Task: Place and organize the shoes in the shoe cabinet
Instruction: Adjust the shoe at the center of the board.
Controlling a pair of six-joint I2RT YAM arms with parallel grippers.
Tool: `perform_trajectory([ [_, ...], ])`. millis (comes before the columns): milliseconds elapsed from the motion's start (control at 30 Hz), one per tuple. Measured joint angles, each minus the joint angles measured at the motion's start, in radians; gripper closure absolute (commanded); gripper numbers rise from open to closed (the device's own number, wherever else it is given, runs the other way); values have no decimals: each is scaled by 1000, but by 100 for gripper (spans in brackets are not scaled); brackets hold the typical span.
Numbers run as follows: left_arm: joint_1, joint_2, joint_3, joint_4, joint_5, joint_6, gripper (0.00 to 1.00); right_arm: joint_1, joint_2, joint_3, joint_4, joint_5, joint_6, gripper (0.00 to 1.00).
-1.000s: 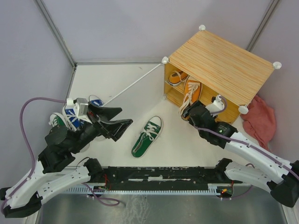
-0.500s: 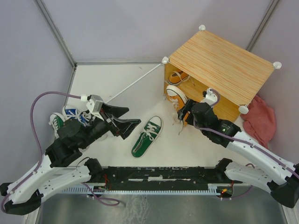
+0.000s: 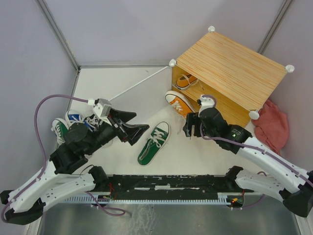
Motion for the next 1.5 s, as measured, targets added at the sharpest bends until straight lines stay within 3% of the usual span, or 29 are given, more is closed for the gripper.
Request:
perform_trajectory([
  [233, 0, 5, -8, 2, 1, 2, 1, 14, 158, -8, 1, 25, -101, 22],
  [600, 0, -3, -98, 40, 24, 3, 1, 34, 377, -51, 90, 329, -78, 36],
  [967, 0, -69, -163, 55, 15, 4, 1, 33, 526, -60, 211, 506, -97, 47],
  [1133, 0, -98, -180, 54, 10, 4, 1, 32, 615, -52, 246, 580, -113, 65],
  [1267, 0, -116, -188, 52, -3, 4, 1, 29, 707, -23, 232, 618, -102, 95],
  [1500, 0, -150, -192, 45, -14, 4, 1, 19, 673, 24, 112, 560, -59, 98],
])
